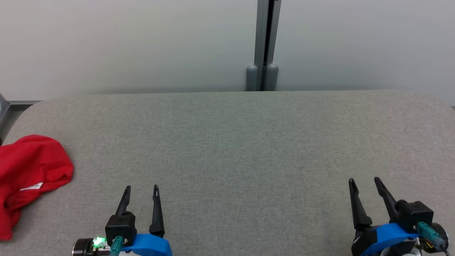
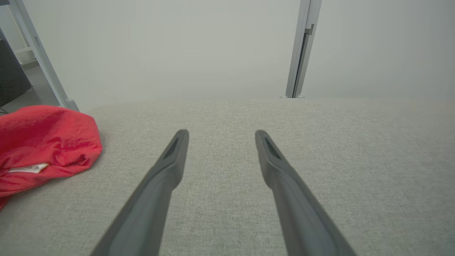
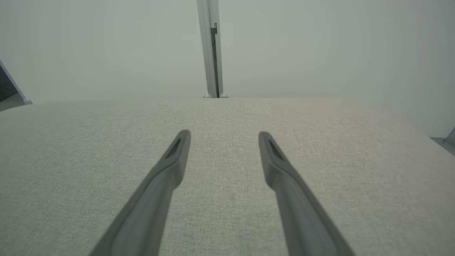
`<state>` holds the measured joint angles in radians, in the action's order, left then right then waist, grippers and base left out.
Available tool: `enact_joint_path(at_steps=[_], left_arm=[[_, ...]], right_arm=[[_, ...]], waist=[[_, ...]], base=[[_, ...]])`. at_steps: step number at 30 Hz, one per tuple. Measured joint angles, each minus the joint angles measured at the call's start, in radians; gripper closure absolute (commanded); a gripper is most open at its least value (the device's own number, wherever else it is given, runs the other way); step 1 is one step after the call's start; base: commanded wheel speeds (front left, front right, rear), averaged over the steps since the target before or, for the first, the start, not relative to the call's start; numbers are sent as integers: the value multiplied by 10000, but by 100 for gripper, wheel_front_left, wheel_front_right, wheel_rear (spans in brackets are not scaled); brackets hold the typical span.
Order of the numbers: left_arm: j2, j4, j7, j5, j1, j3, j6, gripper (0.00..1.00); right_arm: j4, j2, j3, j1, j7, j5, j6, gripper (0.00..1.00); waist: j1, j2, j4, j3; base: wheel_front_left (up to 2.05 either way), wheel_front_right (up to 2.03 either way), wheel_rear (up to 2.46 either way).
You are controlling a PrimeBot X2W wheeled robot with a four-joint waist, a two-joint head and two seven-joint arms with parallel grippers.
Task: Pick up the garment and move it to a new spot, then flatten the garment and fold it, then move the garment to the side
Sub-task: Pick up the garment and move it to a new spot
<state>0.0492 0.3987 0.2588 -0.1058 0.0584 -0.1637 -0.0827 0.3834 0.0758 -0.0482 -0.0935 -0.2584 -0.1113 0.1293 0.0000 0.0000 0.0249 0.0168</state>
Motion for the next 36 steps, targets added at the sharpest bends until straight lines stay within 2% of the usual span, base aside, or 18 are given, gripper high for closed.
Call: enact_joint_path(at_steps=[6,28,36], left_arm=[[0,12,31,81,-34,59,-46,0],[15,-94,40,-48,-549,892,-236,0],[15,-127,40,-157,-610,1239,-326,0]], right_arm=[[8,23,270,37,-40,96,0,0],[27,113,1377,30,-40,-153,2,0],[63,251,1802,-4,-42,-291,2,0]], waist=[[0,0,603,-12],[0,0,3714,262],[0,0,4436,576]], base=[[0,0,0],[0,0,0],[0,0,0]])
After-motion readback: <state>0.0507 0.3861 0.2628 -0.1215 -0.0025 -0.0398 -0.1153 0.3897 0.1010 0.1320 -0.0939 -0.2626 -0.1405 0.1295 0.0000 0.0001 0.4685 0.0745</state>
